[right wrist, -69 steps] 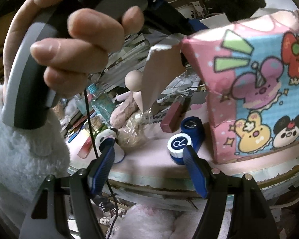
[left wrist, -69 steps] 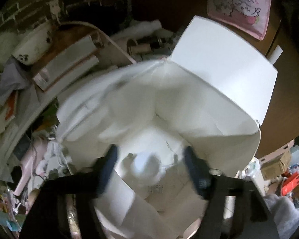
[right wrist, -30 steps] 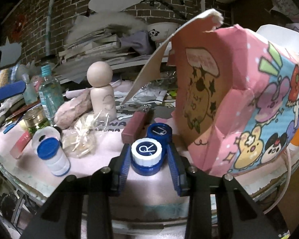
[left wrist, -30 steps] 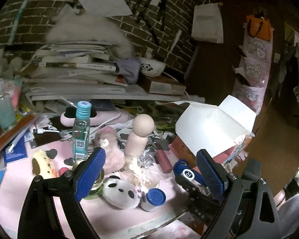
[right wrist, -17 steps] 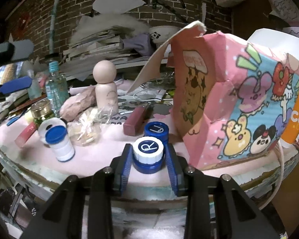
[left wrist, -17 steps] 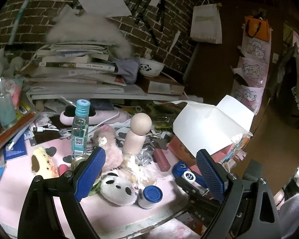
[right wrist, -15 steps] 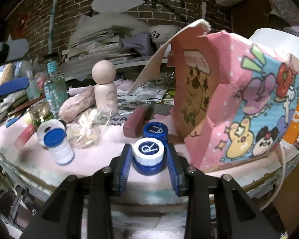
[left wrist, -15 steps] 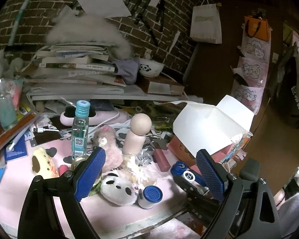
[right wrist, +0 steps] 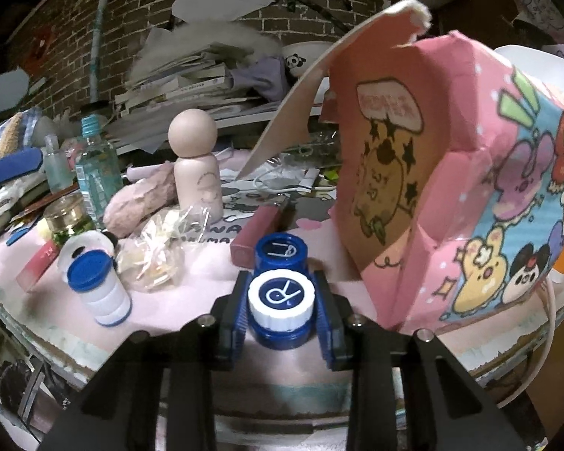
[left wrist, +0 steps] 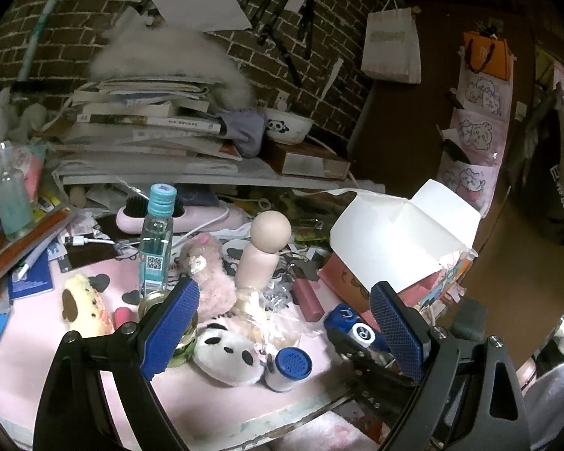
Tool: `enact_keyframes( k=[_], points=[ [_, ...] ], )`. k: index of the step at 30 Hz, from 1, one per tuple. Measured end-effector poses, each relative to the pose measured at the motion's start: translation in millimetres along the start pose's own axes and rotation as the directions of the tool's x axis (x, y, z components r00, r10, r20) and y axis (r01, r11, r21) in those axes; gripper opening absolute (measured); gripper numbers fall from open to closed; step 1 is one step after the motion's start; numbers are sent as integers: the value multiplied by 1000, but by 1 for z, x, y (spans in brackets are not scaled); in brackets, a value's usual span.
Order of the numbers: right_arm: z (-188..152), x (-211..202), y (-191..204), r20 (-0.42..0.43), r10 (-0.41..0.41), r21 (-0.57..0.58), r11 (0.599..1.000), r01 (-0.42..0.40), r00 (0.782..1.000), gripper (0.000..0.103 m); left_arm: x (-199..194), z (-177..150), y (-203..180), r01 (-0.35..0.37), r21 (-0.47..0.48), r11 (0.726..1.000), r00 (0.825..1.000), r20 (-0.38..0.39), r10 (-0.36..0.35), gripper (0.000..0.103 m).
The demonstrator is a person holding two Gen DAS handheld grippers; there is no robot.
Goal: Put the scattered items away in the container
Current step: 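Grasp the blue contact-lens case with the right gripper and lift, then carry the blue lens case into the white box and open right gripper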
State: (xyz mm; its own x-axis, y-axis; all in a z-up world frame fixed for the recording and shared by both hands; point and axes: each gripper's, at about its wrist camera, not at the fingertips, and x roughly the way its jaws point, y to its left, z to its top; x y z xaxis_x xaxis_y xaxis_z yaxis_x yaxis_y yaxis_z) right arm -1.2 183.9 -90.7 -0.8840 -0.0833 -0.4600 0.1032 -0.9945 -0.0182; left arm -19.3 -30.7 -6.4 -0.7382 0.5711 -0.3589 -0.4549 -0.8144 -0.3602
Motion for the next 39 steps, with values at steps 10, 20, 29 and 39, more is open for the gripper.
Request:
enact_keyframes(
  k=[10,20,29,39],
  points=[
    [13,-45,17,92,194,-46,981,-190,977,28,-19,-6,15,-36,-40,999,999,22,37,91],
    [72,-79,19,170,315,-78,949,-305,934,28,-23,-7,23,-34,-63,997,999,14,35,92],
    [165,-45,-64,-114,160,-34,986,-165,981,28,-9,-9,21,-30,-62,998,999,-28,28,92],
    [166,37,-103,-534,69,-82,988,-133,843,28,0,-11,24,-54,-63,997,997,-64,50,92]
  ],
)
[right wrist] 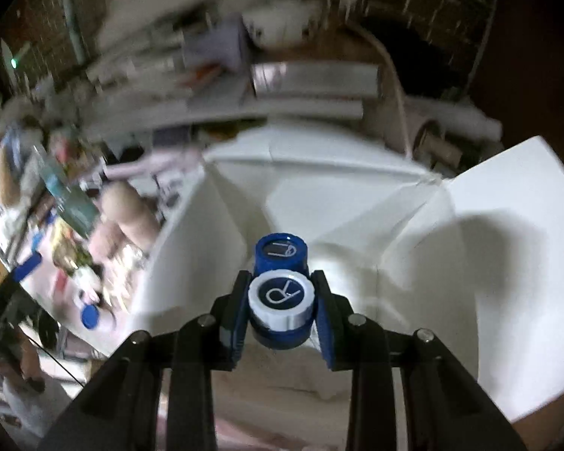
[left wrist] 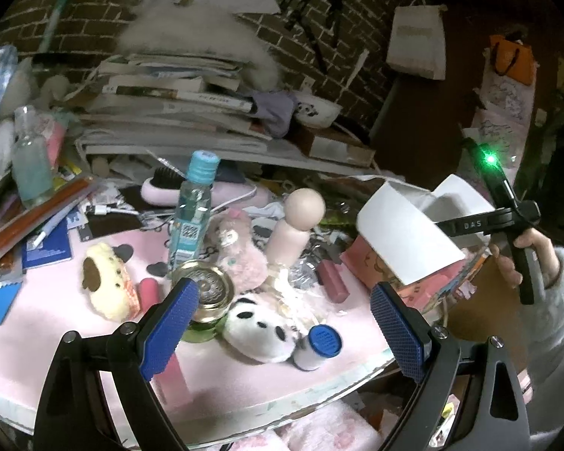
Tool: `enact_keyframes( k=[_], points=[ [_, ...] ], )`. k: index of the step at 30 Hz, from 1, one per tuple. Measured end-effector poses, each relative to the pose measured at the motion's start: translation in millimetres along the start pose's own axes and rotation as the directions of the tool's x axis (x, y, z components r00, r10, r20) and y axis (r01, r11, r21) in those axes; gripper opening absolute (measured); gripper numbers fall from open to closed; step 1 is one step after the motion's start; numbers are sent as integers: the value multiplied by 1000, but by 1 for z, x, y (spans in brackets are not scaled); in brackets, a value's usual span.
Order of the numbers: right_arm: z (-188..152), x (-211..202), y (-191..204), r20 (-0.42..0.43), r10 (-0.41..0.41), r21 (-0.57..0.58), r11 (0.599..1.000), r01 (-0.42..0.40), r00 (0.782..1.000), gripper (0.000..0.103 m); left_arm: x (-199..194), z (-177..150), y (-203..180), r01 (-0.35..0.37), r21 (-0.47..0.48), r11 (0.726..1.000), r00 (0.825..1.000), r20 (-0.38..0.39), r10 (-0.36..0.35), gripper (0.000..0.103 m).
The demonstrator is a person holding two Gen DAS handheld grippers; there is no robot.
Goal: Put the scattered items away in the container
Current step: 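Carry the blue lens case into the white box and open right gripper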
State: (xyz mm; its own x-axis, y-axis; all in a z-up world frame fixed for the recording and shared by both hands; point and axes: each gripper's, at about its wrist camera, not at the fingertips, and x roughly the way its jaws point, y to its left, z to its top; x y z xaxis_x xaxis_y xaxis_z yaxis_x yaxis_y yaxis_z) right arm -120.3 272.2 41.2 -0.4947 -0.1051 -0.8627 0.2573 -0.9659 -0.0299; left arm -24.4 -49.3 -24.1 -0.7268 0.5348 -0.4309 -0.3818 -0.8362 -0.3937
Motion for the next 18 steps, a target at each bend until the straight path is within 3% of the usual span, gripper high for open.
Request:
enact_keyframes(
  k=[6,18],
  points=[
    [1,18,4,-92,-4,-38,999,0,996,28,5,-4,8,-27,-4,1000,999,-20,27,92],
    [-6,21,2,-80,-12,-24,1000,10,997,29,12,-8,20,-110,8,994,994,-19,110,91]
  ],
)
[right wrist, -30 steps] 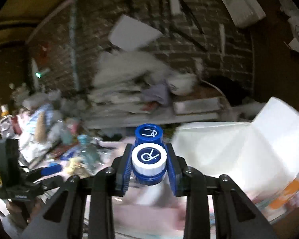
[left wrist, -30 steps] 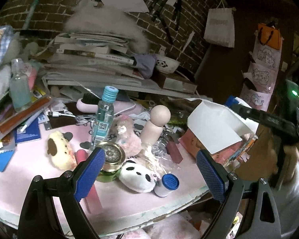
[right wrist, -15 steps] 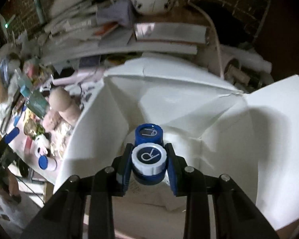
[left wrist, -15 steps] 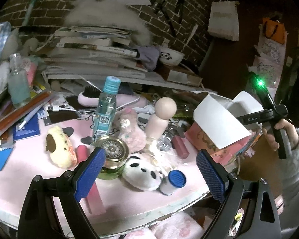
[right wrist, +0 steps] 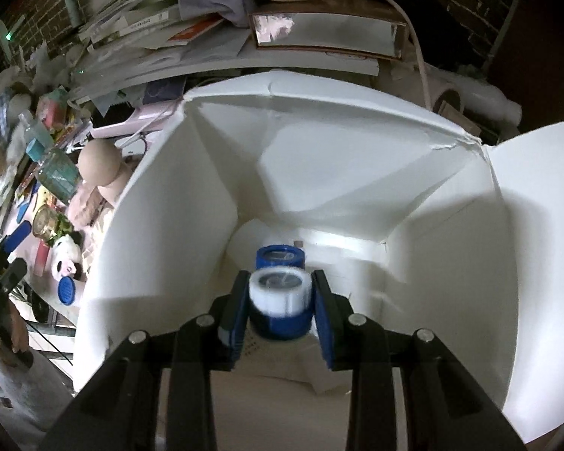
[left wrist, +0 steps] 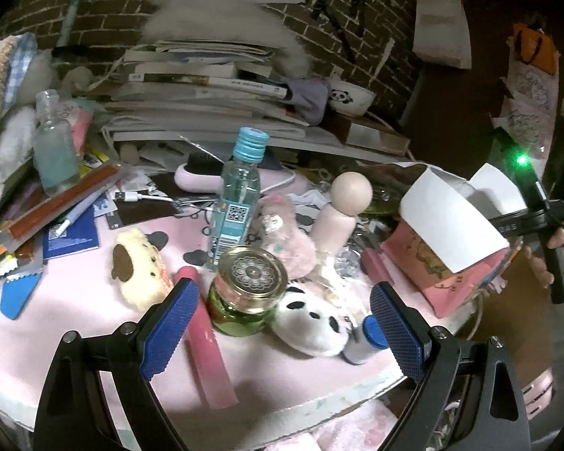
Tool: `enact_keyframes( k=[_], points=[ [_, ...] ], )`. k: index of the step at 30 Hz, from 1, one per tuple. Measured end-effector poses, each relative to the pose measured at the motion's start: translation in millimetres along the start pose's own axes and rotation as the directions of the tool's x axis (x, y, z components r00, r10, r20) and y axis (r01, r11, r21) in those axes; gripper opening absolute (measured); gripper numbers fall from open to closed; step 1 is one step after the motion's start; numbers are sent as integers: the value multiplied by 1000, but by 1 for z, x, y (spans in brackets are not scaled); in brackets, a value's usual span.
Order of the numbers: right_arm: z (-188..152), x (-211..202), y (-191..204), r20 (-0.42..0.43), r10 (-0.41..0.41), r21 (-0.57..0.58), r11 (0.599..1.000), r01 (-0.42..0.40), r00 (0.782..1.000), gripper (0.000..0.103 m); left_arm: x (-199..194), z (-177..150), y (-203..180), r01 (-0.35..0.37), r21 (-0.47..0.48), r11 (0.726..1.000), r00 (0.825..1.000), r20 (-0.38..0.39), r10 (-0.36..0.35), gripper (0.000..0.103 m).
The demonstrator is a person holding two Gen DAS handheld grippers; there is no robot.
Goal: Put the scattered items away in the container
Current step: 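Carry the blue lens case into the white box and open right gripper, then grasp the gold-lidded green glass jar with the left gripper and lift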
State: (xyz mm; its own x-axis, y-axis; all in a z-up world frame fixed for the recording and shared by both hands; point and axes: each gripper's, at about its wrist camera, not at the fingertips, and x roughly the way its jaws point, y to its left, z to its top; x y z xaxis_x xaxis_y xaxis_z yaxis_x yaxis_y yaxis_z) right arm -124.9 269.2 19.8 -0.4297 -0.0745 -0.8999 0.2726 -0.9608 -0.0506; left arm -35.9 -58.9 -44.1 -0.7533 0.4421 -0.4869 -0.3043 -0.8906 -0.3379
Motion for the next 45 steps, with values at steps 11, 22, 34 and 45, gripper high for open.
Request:
enact_keyframes(
  k=[11,22,34,45],
  points=[
    [-14,-74,30,379,90,-33,996,-84,921,61,16,-2,2,-41,23,999,999,-1,41,82],
    [-62,-66,149,460,353,-304,925,-229,815,68,27,-4,5,-94,39,995,995,-35,95,59],
    [-101,-1,175,383,420,-230,906,-356,823,68,33,-8,2,-165,92,982,984,-55,170,45],
    [-103,13,168,376,416,-192,909,-370,828,68,37,-9,-2,-198,130,971,977,-54,207,44]
  ],
)
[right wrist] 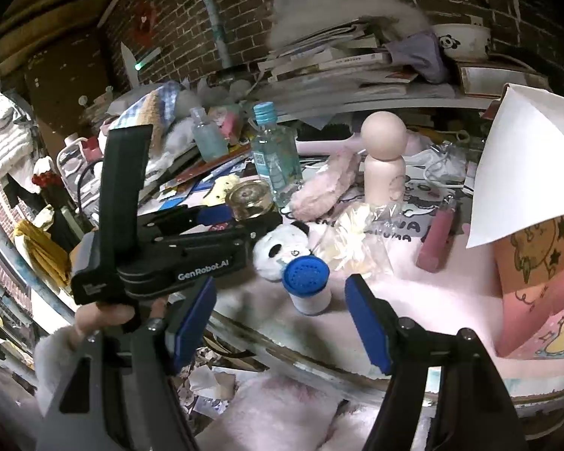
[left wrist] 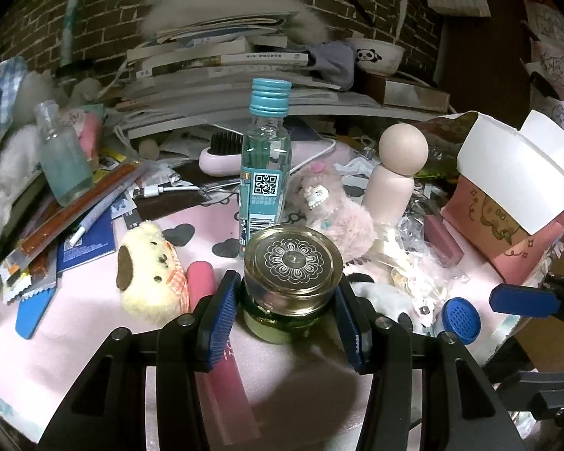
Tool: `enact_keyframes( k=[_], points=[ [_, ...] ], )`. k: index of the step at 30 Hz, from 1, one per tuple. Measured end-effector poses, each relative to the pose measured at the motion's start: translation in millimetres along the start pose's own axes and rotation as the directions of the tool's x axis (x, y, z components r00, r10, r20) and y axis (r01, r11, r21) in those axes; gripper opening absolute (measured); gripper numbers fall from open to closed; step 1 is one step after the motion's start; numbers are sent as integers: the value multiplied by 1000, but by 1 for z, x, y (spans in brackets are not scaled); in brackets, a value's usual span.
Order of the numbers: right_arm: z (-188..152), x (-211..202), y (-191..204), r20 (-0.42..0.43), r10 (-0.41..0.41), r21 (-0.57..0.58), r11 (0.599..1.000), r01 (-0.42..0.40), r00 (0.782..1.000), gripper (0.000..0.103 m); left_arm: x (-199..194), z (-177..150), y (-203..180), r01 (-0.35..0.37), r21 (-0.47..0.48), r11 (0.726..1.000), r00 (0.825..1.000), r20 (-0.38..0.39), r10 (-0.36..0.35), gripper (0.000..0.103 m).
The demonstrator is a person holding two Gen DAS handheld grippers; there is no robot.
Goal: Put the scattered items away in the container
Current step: 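Grasp the gold-lidded green glass jar with the left gripper and lift, then carry the green jar into the white box and open left gripper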
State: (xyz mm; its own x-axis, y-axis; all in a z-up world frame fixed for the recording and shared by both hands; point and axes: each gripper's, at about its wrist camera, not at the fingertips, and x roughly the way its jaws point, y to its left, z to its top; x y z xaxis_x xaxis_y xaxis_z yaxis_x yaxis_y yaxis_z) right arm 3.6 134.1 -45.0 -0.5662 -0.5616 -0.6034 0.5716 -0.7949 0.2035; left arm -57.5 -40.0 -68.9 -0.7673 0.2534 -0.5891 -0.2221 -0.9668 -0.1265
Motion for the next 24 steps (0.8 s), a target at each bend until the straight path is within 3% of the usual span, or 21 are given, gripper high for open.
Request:
enact_keyframes(
  k=[6,14,18,24],
  points=[
    [-5,0,-1,24,-36,5,999,36,999,68,-3,8,0,3,10,1000,1000,-21,-2,44],
    [-12,-1,-9,41,-60,34,998,59,997,68,-30,45,-5,37,18,999,999,9,-37,44],
    [-17,-2,-13,64,-102,54,994,99,993,68,-43,68,-21,122,60,991,992,12,-123,44],
    [-22,-3,-26,70,-119,116,987,111,990,68,-41,103,-71,245,145,959,969,-48,-241,44]
  ],
)
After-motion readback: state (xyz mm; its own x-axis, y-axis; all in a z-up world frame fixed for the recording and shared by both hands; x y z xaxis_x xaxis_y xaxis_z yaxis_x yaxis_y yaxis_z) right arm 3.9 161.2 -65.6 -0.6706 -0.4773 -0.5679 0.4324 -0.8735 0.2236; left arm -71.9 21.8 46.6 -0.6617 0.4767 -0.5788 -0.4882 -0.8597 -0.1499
